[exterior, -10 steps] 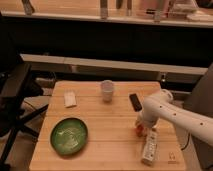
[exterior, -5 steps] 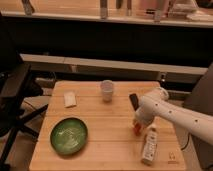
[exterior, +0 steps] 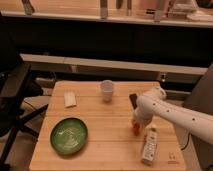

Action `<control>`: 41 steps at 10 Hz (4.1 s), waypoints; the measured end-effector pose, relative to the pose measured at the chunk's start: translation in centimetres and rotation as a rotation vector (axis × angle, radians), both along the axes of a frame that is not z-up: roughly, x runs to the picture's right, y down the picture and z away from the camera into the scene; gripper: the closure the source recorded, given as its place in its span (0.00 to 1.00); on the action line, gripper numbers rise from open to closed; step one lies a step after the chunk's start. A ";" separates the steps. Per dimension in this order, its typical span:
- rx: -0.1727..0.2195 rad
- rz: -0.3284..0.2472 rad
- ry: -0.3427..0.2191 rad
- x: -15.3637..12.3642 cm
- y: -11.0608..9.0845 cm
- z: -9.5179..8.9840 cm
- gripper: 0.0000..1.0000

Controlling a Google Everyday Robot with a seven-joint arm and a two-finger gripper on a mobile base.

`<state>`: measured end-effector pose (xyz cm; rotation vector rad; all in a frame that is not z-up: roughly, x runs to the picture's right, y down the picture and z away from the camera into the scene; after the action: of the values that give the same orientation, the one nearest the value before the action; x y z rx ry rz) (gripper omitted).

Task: Drag the pepper across the table

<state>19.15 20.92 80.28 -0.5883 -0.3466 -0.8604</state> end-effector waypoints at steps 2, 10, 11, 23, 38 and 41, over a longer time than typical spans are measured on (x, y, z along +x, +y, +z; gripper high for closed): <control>0.002 -0.034 -0.021 -1.3 -0.4 0.3 1.00; 0.004 -0.127 -0.063 -3.4 -0.7 0.7 1.00; 0.005 -0.140 -0.068 -3.5 -0.7 0.7 1.00; 0.009 -0.309 -0.148 -8.0 0.1 -0.6 1.00; 0.021 -0.385 -0.202 -8.4 0.0 -1.5 1.00; 0.025 -0.399 -0.212 -8.6 -0.3 -1.5 1.00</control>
<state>10.57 20.67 78.80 -0.5523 -0.4164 -1.3145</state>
